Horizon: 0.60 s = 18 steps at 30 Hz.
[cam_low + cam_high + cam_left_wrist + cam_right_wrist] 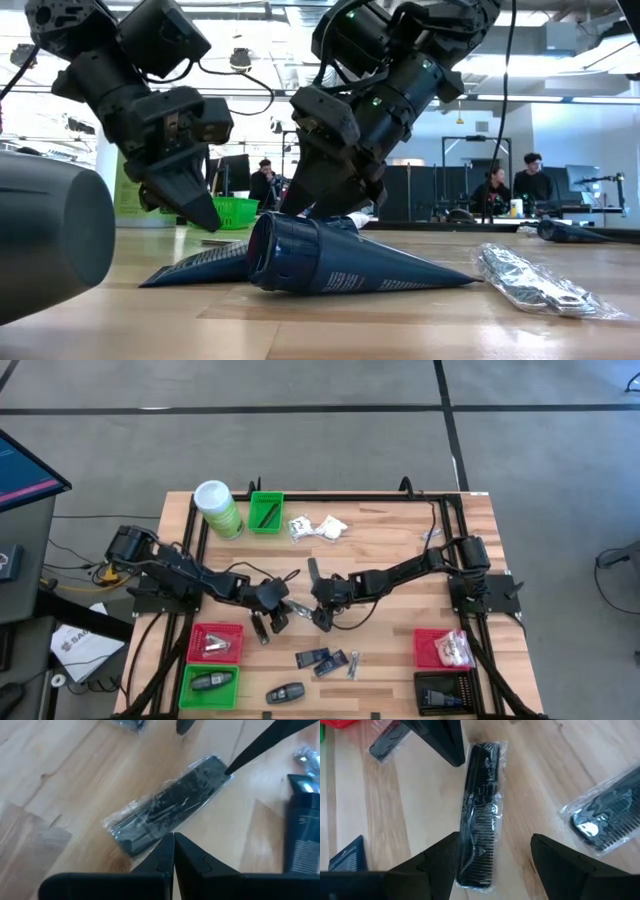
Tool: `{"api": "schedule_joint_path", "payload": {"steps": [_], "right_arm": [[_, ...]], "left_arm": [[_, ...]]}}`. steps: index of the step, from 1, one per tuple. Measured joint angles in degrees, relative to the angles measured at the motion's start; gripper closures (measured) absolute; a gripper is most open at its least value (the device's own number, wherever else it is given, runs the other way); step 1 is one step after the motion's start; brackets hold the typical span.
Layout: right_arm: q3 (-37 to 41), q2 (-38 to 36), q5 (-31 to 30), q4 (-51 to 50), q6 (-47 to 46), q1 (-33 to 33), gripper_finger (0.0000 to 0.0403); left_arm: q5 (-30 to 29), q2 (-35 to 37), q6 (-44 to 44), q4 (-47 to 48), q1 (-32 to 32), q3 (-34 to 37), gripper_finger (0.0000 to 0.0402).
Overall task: Pick & Place Travel size toiletries
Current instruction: Put the black comb into the top green bin
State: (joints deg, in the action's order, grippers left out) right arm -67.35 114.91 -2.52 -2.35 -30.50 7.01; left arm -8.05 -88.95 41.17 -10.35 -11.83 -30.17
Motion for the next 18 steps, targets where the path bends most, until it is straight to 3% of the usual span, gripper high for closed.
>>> {"api": "schedule_joint_path", "payload": {"steps": [18], "right_arm": [[0.0, -0.07, 1.01, 0.2, 0.01, 0.07, 0.0168]], "left_arm": [[0.59, -0.57, -0.04, 2.01, 0.92, -0.09, 0.04]]}}
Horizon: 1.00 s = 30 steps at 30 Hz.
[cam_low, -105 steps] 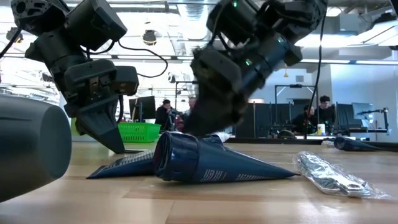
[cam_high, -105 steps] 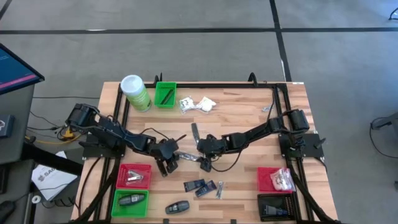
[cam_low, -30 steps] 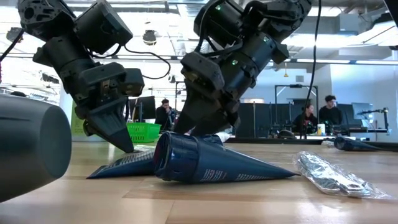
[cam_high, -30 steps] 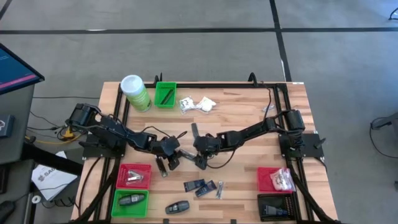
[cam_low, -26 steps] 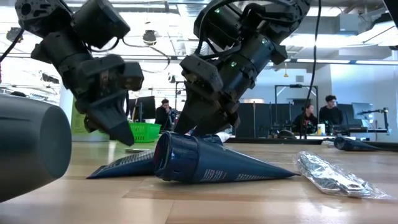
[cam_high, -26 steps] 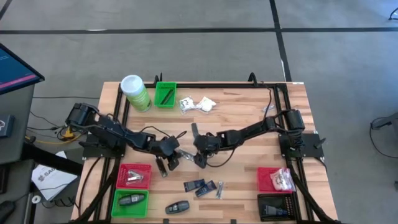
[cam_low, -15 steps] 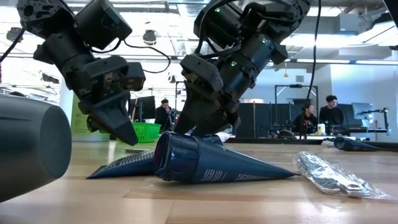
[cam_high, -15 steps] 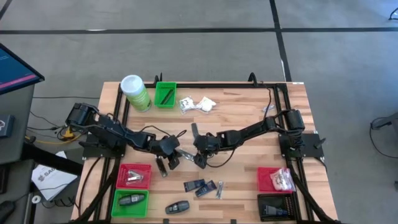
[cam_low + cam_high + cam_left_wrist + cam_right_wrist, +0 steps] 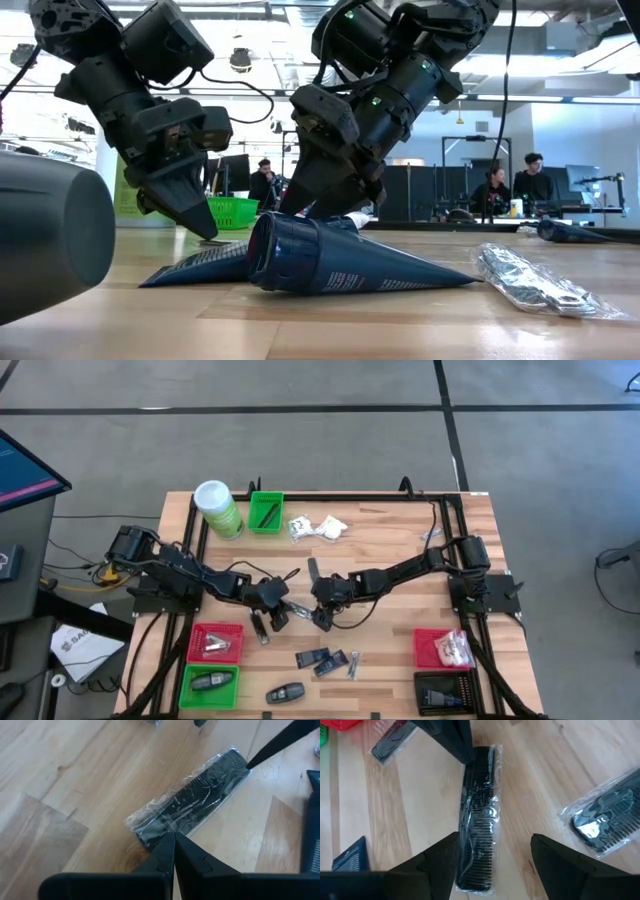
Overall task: Pick & Place Travel size toiletries
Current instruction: Put the black comb into the top green bin
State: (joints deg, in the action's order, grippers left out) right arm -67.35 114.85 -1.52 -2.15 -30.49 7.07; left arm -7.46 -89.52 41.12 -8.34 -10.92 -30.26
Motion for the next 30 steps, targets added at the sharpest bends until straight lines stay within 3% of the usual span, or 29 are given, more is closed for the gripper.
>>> {"api": "schedule_joint_path", "payload": {"steps": [30], "right_arm": [[0.0, 0.0, 0.04, 0.97, -0.01, 0.2, 0.0168]], "left_arm": [[-1.07, 2.05, -0.37, 0.62, -0.57, 0.04, 0.04]]}}
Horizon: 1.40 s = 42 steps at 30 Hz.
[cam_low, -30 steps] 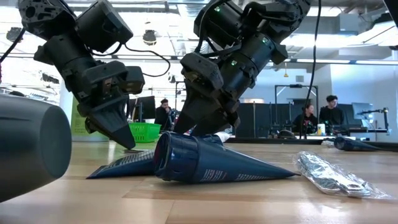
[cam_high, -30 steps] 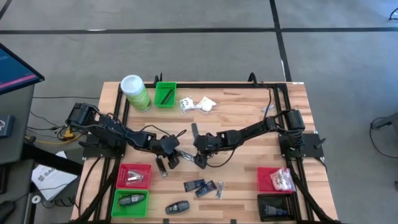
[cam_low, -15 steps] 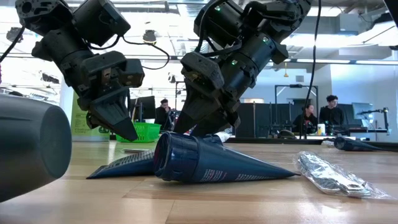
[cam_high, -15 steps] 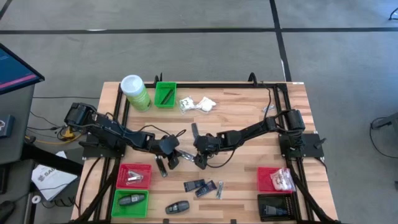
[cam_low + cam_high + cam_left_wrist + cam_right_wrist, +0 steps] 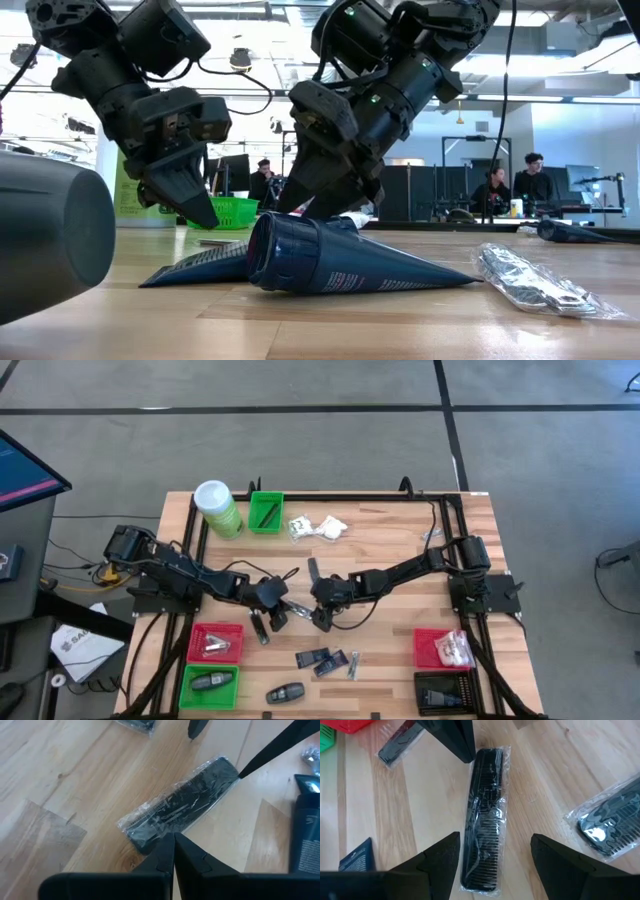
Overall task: Pick & Place Travel size toiletries
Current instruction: Put the black comb into the top green bin
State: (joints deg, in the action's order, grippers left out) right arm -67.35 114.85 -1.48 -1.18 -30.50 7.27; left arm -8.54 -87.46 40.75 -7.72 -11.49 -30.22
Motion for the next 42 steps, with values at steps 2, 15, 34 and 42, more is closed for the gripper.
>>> {"api": "schedule_joint_path", "payload": {"steps": [2, 15, 34, 42], "right_arm": [[-0.02, 0.0, 0.0, 0.14, 0.0, -0.01, 0.0168], [-0.02, 0.0, -0.02, 0.36, 0.02, 0.0, 0.0168], [-0.07, 0.7, 5.53, 1.88, 0.0, -1.4, 0.0168], [-0.07, 0.7, 6.14, 2.87, 0.16, -1.42, 0.0168]], "left_arm": [[0.08, -0.84, 0.06, 0.0, -0.02, -0.01, 0.04], [1.51, -3.69, 1.51, -0.55, -0.02, -0.13, 0.04], [1.59, -3.84, 1.51, -0.33, -0.02, -0.02, 0.04], [1.46, -3.86, 1.51, -0.33, -0.02, 0.0, 0.04]]}}
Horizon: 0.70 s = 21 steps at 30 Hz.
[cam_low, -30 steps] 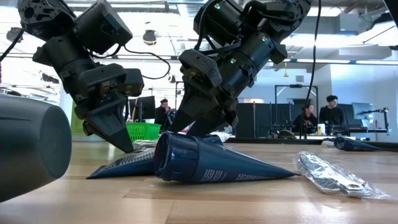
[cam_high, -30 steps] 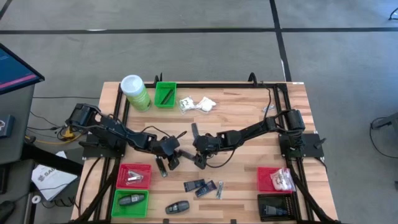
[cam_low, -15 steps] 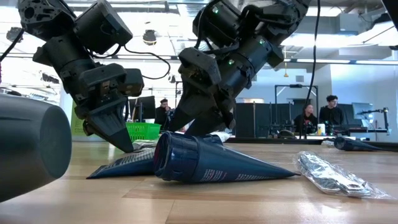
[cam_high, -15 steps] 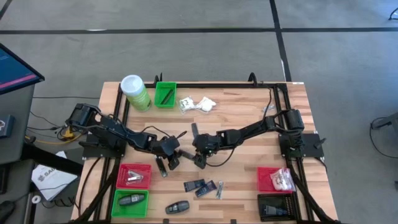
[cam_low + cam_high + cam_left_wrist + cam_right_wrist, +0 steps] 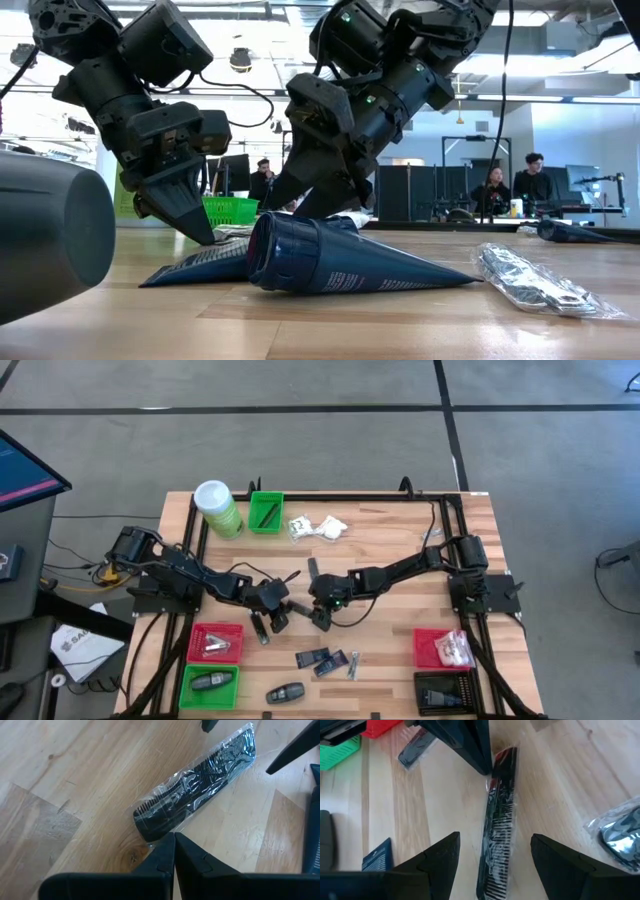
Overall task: Pick & Place Travel size toiletries
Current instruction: Put the black comb into the top green bin
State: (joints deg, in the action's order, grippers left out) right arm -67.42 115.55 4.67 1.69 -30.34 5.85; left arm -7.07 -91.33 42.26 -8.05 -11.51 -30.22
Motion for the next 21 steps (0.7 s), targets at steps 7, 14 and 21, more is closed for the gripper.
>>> {"api": "schedule_joint_path", "payload": {"steps": [7, 14, 21], "right_arm": [[0.0, 0.0, -0.25, 0.08, 0.32, 0.02, 0.0168], [0.04, 0.0, -0.56, -0.9, 0.34, -0.35, 0.0168], [0.09, 0.02, -1.88, -1.92, -0.12, 1.57, 0.0168]], "left_arm": [[-0.04, -0.02, 0.0, 0.0, 0.0, 0.0, 0.04], [-0.22, -0.02, 0.0, -0.07, 0.0, 0.02, 0.04], [-0.2, -0.02, 0.0, -0.11, 0.0, 0.04, 0.04]]}}
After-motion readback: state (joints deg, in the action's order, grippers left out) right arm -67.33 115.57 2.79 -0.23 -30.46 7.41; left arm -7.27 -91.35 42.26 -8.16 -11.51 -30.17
